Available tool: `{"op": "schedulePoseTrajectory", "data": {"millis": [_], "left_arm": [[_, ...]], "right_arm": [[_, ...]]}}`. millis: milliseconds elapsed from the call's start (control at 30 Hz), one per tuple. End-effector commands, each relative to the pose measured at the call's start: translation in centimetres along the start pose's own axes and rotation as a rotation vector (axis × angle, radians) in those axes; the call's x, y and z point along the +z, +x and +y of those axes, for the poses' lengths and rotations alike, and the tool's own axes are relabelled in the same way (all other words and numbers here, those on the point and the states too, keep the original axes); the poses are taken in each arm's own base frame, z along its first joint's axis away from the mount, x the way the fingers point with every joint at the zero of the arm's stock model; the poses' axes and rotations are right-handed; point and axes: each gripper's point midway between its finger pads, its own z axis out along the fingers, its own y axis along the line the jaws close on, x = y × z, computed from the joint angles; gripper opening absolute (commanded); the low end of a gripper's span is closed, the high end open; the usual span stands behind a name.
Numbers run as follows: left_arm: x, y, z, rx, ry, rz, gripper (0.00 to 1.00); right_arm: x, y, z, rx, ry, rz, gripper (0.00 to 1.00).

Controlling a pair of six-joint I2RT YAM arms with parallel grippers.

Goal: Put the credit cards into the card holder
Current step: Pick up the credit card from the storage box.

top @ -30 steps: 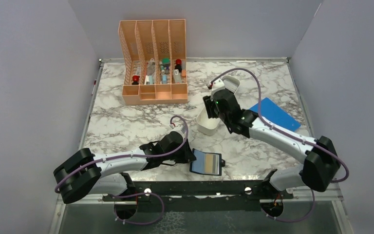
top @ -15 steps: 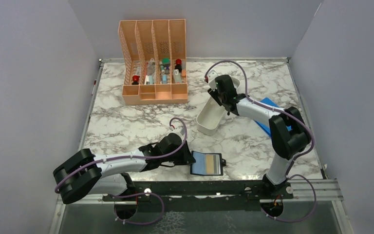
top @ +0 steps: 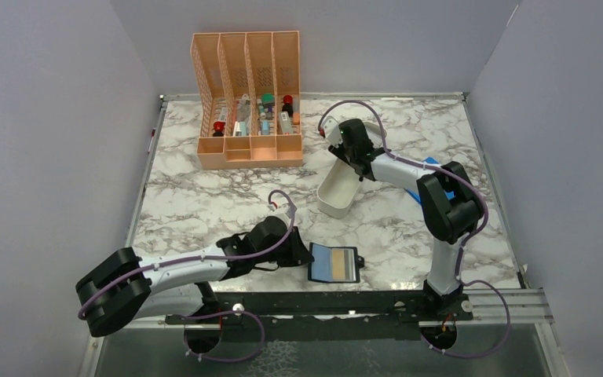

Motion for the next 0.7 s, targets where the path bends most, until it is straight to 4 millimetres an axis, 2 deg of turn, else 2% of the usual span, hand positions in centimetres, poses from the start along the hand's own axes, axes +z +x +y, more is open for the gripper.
{"op": "schedulePoseTrajectory", "data": {"millis": [0, 400, 667], "left_arm": [[-0.4, -0.5, -0.5, -0.013, 0.028, -0.028, 0.18], [-0.5, -0.6, -0.5, -0.014, 0.024, -0.032, 0.18], [-0.3, -0.5, -0.5, -0.017, 0.026, -0.025, 0.18]], "right_arm": [[0.6, -0.4, -1.1, -0.040, 0.042, -0.013, 0.52], [0.8, 1.2, -0.5, -0.072, 0.010, 0.036, 0.52], [1.1, 2.1, -1.0, -0.112, 0.046, 0.079, 0.51]]}}
